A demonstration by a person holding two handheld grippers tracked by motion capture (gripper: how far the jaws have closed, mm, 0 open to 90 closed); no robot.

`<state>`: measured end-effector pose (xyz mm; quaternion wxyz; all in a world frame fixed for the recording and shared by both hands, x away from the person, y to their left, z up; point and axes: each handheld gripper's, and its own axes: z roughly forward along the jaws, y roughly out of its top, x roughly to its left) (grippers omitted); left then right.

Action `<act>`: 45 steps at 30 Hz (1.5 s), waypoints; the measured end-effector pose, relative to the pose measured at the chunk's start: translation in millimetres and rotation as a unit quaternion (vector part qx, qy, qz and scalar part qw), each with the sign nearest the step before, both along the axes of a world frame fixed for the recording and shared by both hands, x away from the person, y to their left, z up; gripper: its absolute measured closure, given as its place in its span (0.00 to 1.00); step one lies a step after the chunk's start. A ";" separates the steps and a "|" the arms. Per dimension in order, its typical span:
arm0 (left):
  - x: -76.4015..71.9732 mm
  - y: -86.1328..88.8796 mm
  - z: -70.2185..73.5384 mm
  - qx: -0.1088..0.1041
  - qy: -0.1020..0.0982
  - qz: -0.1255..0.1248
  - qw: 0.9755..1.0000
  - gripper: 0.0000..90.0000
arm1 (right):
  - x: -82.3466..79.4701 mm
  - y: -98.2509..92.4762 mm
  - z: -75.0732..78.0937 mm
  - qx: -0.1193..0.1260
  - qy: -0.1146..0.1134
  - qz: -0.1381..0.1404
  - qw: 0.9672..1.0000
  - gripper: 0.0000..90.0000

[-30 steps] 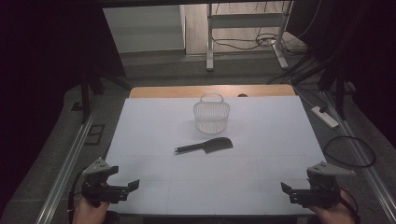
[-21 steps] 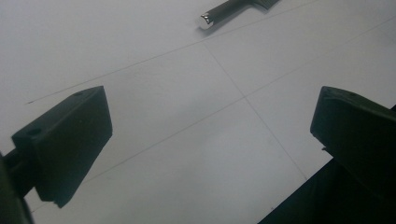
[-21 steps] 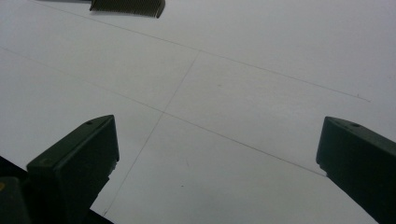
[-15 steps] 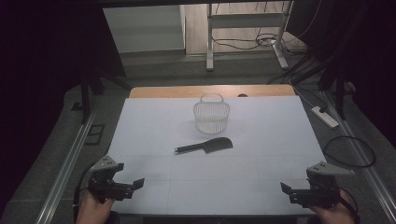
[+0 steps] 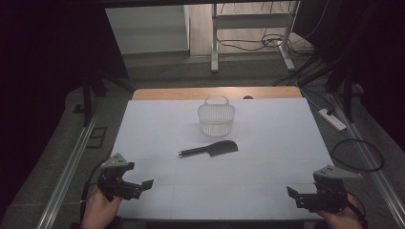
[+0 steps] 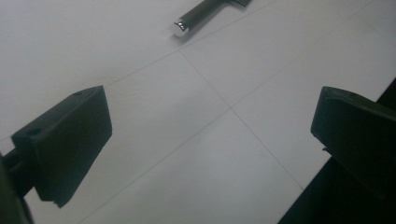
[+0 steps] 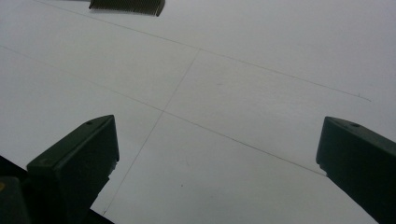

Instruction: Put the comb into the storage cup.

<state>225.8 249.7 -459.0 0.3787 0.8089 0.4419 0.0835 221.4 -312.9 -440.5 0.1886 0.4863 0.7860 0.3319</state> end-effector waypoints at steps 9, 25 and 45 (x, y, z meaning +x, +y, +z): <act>13.7 -14.8 3.8 0.031 -0.006 -0.010 0.999 0.00 | 0.0 0.5 -0.1 -0.002 0.001 0.001 1.000 0.00; 37.0 -33.9 3.7 0.019 0.004 -0.032 0.999 0.00 | 0.1 1.0 -0.3 -0.005 0.001 0.006 1.000 0.00; 63.2 -61.2 3.4 0.039 0.015 -0.046 0.998 0.00 | 0.3 1.1 -0.5 -0.006 0.002 0.005 1.000 0.00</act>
